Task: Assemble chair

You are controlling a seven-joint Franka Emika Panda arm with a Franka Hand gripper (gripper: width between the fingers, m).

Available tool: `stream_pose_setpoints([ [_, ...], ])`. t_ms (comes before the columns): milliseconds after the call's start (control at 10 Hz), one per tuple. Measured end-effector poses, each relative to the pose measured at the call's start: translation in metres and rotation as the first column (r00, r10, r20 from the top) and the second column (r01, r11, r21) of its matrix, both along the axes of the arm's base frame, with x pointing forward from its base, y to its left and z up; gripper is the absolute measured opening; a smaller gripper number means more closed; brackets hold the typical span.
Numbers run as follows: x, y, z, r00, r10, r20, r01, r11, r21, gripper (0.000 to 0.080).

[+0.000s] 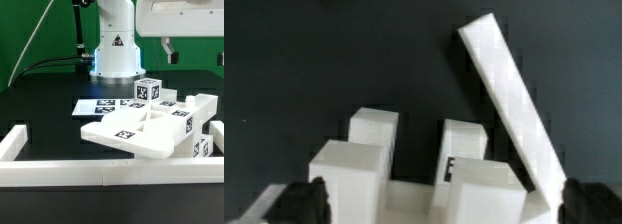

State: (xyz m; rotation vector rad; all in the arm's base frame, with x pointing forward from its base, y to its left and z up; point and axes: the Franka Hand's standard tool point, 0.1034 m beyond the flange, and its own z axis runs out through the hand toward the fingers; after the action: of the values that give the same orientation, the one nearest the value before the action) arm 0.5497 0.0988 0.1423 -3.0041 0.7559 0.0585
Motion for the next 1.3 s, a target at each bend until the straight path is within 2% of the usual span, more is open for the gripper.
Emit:
stream_pose_setpoints([
  [300, -0.001, -0.001, -0.001, 1.000, 0.001, -0.002, -0.001, 1.000, 0.010, 0.0649],
  [500, -0.006, -0.006, -0.004, 0.999, -0.023, -0.024, 0.024, 0.997, 0.078, 0.0649],
  [600, -0.011, -0.008, -0.005, 0.999, -0.021, -0.049, 0.024, 0.997, 0.074, 0.0649],
  [700, -0.013, -0.005, -0.005, 0.999, 0.002, -0.052, 0.001, 0.999, 0.052, 0.0649],
  [1000, -0.013, -0.007, -0.006, 0.999, -0.002, -0.049, 0.004, 0.999, 0.054, 0.0649],
  [1100, -0.019, -0.008, -0.013, 0.999, 0.020, -0.039, -0.018, 0.998, 0.061, 0.0649],
  [1300, -0.045, -0.003, -0.038, 0.998, 0.034, -0.061, -0.032, 0.999, 0.032, 0.0649],
])
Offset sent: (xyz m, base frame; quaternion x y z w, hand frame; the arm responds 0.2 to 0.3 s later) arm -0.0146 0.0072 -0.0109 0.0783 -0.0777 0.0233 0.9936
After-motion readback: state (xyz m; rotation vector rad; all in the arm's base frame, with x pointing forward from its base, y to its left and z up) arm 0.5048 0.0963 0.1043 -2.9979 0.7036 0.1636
